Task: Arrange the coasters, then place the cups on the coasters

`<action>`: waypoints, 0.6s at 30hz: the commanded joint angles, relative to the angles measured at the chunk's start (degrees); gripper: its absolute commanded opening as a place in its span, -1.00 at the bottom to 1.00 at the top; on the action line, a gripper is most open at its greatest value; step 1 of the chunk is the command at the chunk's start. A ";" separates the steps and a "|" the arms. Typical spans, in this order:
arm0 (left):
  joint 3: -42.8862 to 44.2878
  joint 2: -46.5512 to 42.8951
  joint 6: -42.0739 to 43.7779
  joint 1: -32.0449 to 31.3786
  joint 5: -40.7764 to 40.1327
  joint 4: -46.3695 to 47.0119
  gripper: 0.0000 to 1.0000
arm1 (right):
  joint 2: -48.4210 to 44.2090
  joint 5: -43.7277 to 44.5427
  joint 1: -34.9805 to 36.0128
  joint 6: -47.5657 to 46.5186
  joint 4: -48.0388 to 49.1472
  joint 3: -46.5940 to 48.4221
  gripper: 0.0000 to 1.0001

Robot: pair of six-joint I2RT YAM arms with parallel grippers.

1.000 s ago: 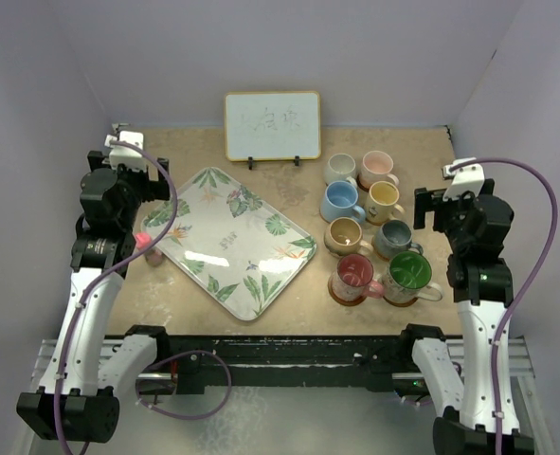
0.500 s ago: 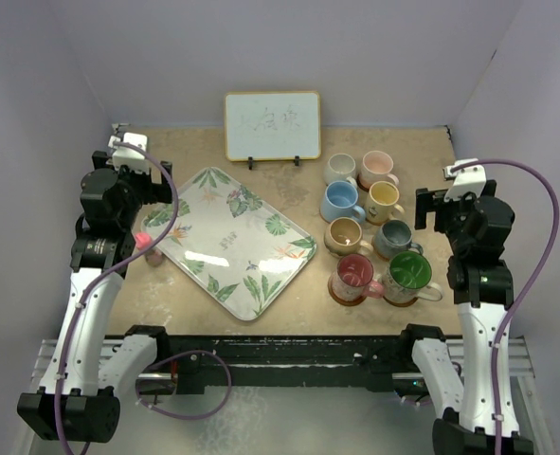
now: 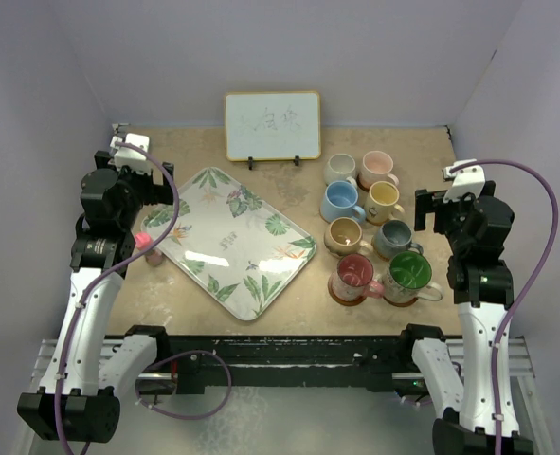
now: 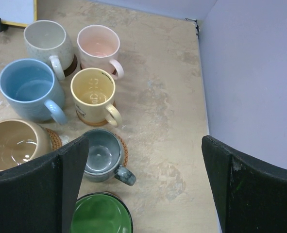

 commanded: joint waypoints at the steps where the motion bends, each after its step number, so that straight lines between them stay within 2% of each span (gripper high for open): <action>1: 1.58 -0.54 0.44 0.64 1.40 1.45 0.99 | -0.44 -0.79 0.17 -0.46 1.69 0.99 1.00; 18: 1.53 -0.24 0.52 0.68 2.12 1.01 0.98 | -0.02 -1.57 0.11 -0.47 1.56 0.98 1.00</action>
